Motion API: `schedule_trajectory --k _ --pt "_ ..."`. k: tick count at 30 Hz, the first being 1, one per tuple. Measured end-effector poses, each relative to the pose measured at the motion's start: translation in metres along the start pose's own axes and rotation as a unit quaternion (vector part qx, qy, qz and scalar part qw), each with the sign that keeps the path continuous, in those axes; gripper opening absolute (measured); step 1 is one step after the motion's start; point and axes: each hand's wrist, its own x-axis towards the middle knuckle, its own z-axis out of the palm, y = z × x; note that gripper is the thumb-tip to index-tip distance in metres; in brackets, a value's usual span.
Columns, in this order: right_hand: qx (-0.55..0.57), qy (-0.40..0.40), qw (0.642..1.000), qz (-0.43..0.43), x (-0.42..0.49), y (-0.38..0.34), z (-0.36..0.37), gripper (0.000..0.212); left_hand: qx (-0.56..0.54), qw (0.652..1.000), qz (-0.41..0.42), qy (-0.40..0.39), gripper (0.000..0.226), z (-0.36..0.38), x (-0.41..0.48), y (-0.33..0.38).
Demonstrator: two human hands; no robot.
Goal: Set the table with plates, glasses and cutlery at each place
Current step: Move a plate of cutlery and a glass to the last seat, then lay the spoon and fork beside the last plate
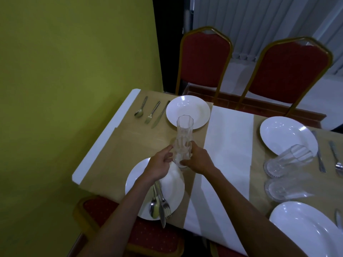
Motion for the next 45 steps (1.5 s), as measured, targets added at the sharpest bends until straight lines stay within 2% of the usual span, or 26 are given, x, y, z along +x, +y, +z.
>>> schedule_trajectory --k 3,5,8,11,13,15,18,21,25,30,33,36,45 --pt "0.001 0.007 1.0 0.019 -0.002 0.001 -0.003 0.074 0.01 1.0 -0.005 0.005 0.06 -0.01 -0.005 -0.008" --pt "0.006 0.013 0.998 0.054 -0.008 0.006 -0.004 0.066 0.012 0.999 -0.017 0.026 0.056 -0.02 -0.011 -0.018" --pt "-0.017 0.006 0.994 0.104 -0.023 0.013 0.002 0.037 0.035 0.995 -0.048 0.083 0.037 -0.04 -0.017 -0.045" --pt "-0.042 -0.048 0.995 0.082 -0.038 0.005 0.025 0.014 0.07 0.989 -0.089 0.099 0.025 -0.055 -0.024 -0.071" --pt "-0.056 -0.097 0.992 0.056 -0.046 -0.007 0.047 0.014 0.109 0.986 -0.086 0.096 0.022 -0.056 -0.027 -0.083" --pt "-0.072 -0.12 0.989 0.043 -0.049 -0.016 0.07 0.014 0.203 0.975 -0.028 0.082 0.025 -0.053 -0.029 -0.091" --pt "-0.113 -0.143 0.983 0.035 -0.049 -0.022 0.099 0.019 0.321 0.946 0.045 0.01 0.038 -0.047 -0.03 -0.096" --pt "-0.131 -0.148 0.979 0.055 -0.05 -0.025 0.117 0.016 0.387 0.918 0.073 -0.051 0.041 -0.044 -0.032 -0.097" --pt "-0.133 -0.145 0.978 0.069 -0.05 -0.024 0.126 0.02 0.425 0.896 0.095 -0.09 0.035 -0.042 -0.033 -0.107" --pt "-0.132 -0.129 0.979 0.083 -0.051 -0.025 0.123 0.031 0.422 0.89 0.146 -0.095 0.037 -0.046 -0.03 -0.114" --pt "-0.131 -0.123 0.979 0.1 -0.052 -0.024 0.122 0.026 0.417 0.888 0.17 -0.089 0.038 -0.049 -0.029 -0.118" --pt "-0.122 -0.107 0.98 0.114 -0.053 -0.026 0.12 0.012 0.426 0.881 0.182 -0.1 0.036 -0.051 -0.029 -0.121" --pt "-0.093 -0.063 0.982 0.153 -0.06 -0.029 0.125 0.011 0.5 0.83 0.21 -0.128 0.024 -0.052 -0.026 -0.119"
